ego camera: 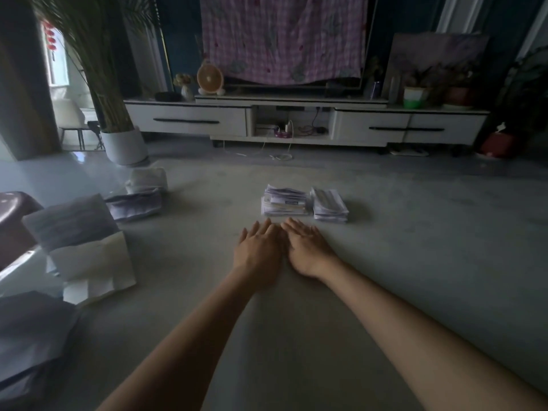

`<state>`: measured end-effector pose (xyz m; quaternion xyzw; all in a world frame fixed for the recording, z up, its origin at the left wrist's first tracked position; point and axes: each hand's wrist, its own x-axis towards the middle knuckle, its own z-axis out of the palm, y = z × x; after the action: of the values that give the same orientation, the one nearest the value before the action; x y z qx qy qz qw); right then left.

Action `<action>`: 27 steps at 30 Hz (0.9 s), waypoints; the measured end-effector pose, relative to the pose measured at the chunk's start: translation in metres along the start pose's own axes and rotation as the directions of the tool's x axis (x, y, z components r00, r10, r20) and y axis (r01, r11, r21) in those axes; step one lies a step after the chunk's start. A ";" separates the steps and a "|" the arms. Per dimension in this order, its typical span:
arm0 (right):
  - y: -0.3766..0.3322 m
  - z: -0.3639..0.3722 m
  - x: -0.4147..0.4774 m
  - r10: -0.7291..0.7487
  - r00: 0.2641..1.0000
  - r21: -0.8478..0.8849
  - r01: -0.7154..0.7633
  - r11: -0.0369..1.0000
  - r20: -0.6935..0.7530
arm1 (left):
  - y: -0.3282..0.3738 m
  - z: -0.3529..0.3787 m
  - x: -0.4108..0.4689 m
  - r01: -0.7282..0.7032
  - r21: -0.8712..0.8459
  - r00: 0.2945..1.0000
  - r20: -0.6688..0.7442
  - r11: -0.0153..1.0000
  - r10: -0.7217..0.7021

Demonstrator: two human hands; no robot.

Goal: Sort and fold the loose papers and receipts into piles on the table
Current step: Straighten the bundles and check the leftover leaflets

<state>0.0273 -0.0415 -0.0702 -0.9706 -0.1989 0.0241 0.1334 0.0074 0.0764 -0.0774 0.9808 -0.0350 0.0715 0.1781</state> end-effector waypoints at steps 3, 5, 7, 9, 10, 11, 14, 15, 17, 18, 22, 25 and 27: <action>-0.002 0.004 0.001 0.034 0.996 -0.049 -0.029 0.998 0.088 | -0.001 0.003 0.000 -0.007 0.048 1.000 0.017 0.999 0.006; -0.002 0.003 0.003 0.045 0.992 -0.059 -0.039 0.998 0.120 | -0.003 0.003 0.002 -0.011 0.064 1.000 0.028 0.998 0.009; -0.003 0.001 0.000 0.043 0.989 -0.064 -0.034 0.997 0.139 | -0.001 0.001 0.000 0.005 0.072 0.998 0.062 0.997 -0.009; -0.004 -0.001 -0.006 0.011 0.995 -0.053 -0.006 0.999 0.096 | 0.003 -0.003 -0.005 0.017 0.095 0.997 0.080 0.995 -0.024; -0.004 0.002 -0.008 -0.010 0.998 -0.037 0.013 0.999 0.060 | 0.004 -0.002 -0.006 0.012 0.107 0.996 0.082 0.994 -0.021; -0.003 0.004 -0.011 -0.028 1.000 -0.026 0.028 0.999 0.005 | 0.005 -0.002 -0.008 0.007 0.107 0.998 0.063 0.994 -0.014; -0.002 0.000 -0.014 -0.090 0.981 -0.060 0.080 0.995 -0.173 | 0.006 -0.007 -0.013 -0.015 0.021 1.000 -0.019 1.000 0.015; -0.001 -0.002 -0.015 -0.091 0.975 -0.051 0.082 0.995 -0.201 | 0.006 -0.008 -0.015 -0.017 -0.025 0.999 -0.035 1.000 0.016; -0.003 -0.007 -0.016 -0.057 0.971 0.056 0.072 0.996 -0.234 | 0.007 -0.012 -0.018 0.007 -0.133 0.998 -0.066 0.991 -0.016; -0.004 -0.011 -0.015 -0.029 0.967 0.156 0.070 0.985 -0.254 | 0.008 -0.014 -0.017 0.012 -0.165 0.997 -0.076 0.986 -0.025; -0.012 -0.034 -0.015 0.091 0.932 0.492 0.101 0.864 -0.351 | 0.019 -0.027 -0.019 -0.066 -0.173 0.973 -0.228 0.983 0.025; -0.016 -0.054 -0.013 0.166 0.908 0.570 0.092 0.816 -0.384 | 0.023 -0.034 -0.019 -0.069 -0.263 0.943 -0.331 0.962 -0.023; -0.017 -0.065 -0.012 0.225 0.890 0.624 0.083 0.777 -0.397 | 0.018 -0.035 -0.017 -0.068 -0.286 0.927 -0.371 0.956 -0.046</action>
<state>0.0164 -0.0469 -0.0027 -0.8559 -0.1052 -0.1315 0.4890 -0.0153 0.0727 -0.0410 0.9114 -0.0162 0.2520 0.3249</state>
